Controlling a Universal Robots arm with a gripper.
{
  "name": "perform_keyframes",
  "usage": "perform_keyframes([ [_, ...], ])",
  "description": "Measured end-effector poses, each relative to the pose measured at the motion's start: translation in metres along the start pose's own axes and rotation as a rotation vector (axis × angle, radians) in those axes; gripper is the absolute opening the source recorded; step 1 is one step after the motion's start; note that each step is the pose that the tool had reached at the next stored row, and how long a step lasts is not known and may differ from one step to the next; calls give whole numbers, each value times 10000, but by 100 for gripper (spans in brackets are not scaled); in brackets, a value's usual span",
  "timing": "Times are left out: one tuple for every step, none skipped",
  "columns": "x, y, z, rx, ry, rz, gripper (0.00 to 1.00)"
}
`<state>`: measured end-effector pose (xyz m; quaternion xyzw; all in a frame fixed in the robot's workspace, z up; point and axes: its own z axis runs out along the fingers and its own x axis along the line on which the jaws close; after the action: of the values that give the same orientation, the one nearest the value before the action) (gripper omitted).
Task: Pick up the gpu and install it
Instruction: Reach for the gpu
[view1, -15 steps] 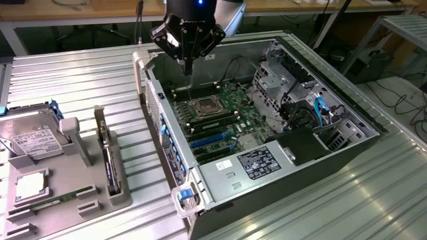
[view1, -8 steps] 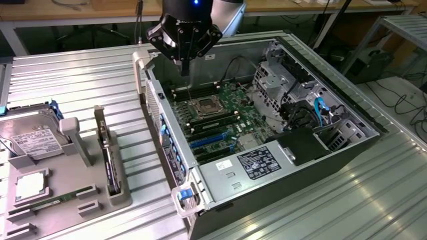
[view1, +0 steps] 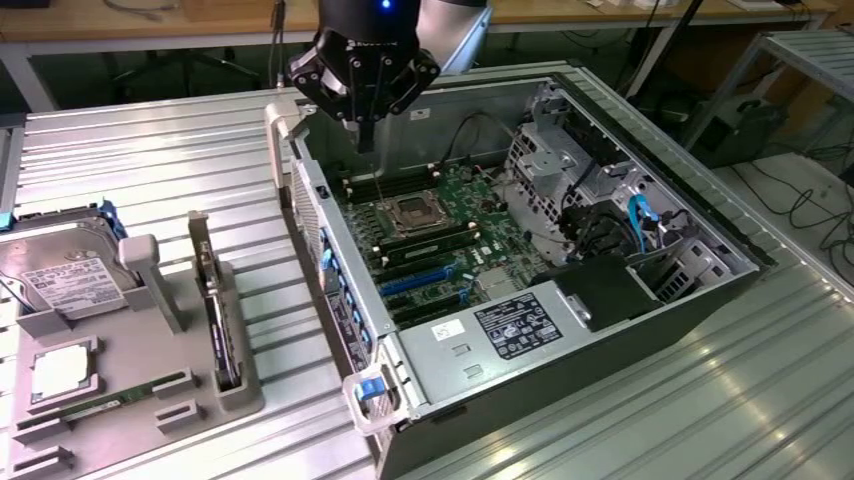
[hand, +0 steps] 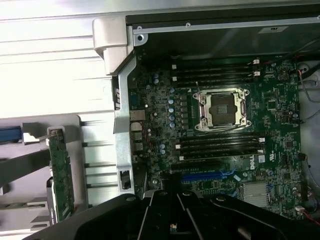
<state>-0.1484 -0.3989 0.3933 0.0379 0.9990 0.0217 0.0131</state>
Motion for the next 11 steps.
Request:
perform_keyframes([
  [7,-1,0,0,0,-1,11],
  [20,-2,-1,0,0,0,11],
  [28,-2,-1,1,0,0,11],
  [34,-3,-1,0,0,-1,11],
  [42,-3,-1,0,0,0,11],
  [48,-4,-1,0,0,0,11],
  [55,-4,-2,0,0,-1,11],
  [62,-5,-2,0,0,0,11],
  [68,-5,-2,0,0,0,11],
  [75,-6,-2,0,0,0,11],
  [86,-7,-3,0,0,0,11],
])
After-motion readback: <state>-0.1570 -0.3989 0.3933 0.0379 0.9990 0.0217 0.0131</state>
